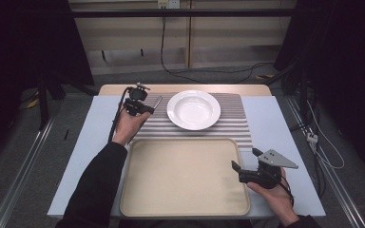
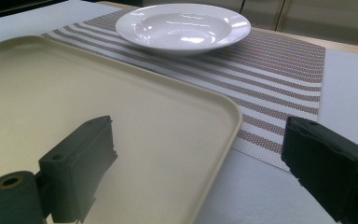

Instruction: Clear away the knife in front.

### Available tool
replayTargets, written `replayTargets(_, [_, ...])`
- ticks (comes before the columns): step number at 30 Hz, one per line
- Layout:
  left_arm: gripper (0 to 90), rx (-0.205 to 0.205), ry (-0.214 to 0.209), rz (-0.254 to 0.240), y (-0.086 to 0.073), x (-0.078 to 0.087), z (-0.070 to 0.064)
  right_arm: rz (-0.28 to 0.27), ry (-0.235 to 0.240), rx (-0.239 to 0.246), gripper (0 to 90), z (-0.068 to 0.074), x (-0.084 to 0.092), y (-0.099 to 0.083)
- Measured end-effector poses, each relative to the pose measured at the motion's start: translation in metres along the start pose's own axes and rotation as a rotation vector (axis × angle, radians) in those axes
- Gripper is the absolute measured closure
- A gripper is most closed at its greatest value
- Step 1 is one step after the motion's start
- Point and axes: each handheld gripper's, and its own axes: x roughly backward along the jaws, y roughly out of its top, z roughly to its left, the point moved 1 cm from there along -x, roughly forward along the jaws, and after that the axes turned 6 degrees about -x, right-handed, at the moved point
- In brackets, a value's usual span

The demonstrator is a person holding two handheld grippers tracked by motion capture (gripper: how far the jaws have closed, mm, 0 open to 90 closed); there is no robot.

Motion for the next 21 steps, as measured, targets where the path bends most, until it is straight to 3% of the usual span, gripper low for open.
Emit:
replayTargets(5, [79.9, 0.0, -0.015, -0.015, -0.004, 0.006, -0.007, 0.002, -0.004, -0.003, 9.6, -0.001, -0.001, 0.0])
replayTargets(21, [79.9, -0.087, -0.051, 0.005, -0.019, 0.024, -0.04, 0.006, -0.003, 0.0, 9.6, 0.0, -0.001, 0.0])
